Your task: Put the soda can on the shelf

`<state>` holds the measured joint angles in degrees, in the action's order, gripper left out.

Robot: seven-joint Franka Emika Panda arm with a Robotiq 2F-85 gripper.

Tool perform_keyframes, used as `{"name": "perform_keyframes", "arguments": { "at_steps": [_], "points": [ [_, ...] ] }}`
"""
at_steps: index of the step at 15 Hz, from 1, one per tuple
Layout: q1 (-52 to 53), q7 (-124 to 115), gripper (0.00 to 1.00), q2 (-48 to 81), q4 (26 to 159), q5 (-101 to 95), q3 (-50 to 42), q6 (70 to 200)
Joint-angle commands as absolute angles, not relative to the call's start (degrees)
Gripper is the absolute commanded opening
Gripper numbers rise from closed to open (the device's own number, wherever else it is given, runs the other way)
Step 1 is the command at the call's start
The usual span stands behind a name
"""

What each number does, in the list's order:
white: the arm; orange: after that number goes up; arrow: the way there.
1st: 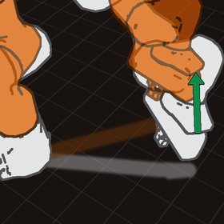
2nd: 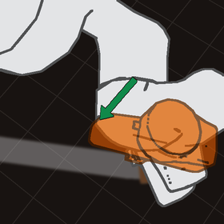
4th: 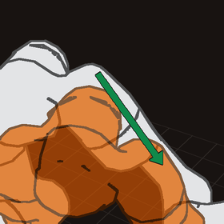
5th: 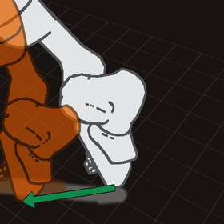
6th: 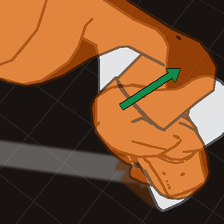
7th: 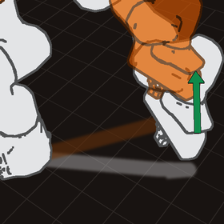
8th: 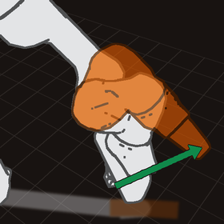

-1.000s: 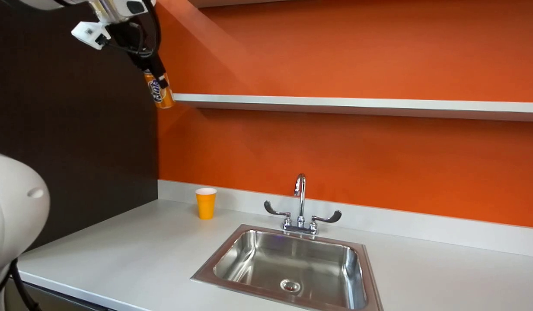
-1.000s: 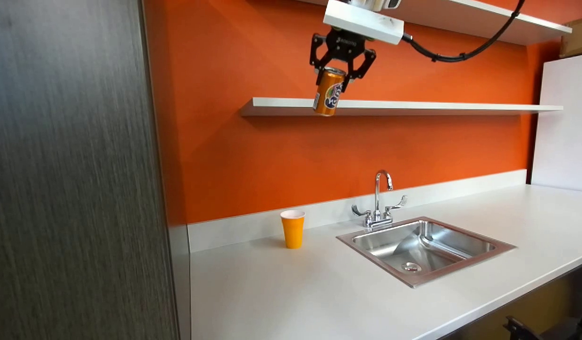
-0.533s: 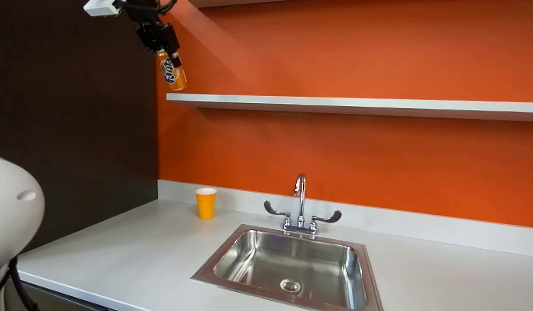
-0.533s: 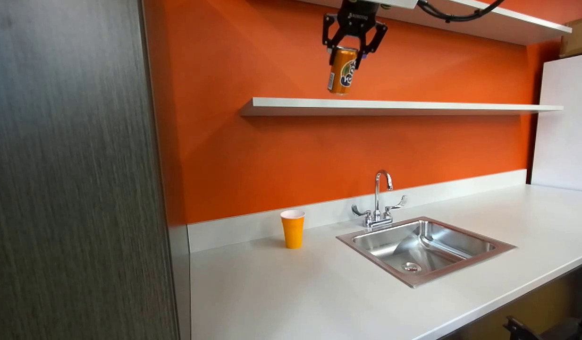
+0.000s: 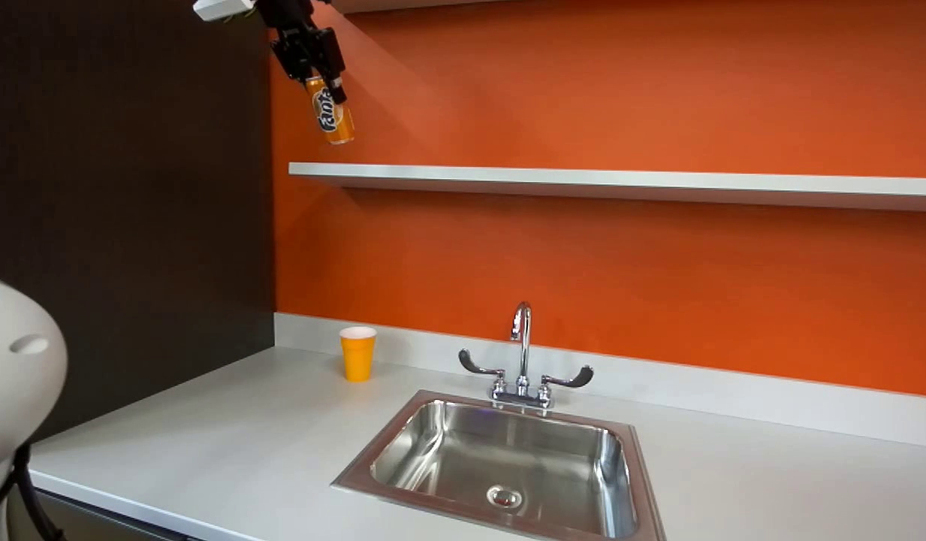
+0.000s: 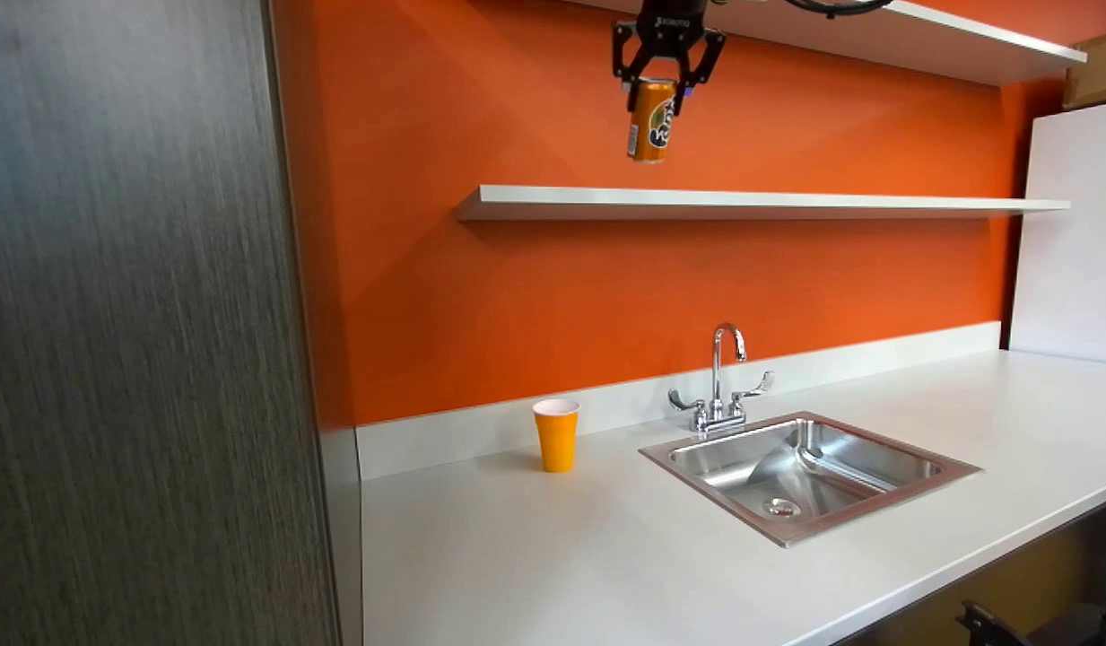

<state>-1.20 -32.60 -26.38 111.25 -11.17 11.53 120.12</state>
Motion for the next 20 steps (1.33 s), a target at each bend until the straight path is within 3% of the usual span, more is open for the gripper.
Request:
{"name": "perform_keyframes", "arguments": {
  "at_steps": [1, 20],
  "points": [
    [-2.0, -30.8, 0.38, -20.6, 104.0, -12.7, 12.5, 119.3],
    [1.4, -30.9, 0.38, -3.5, 86.3, -17.7, 11.2, 119.4]
  ]
}}
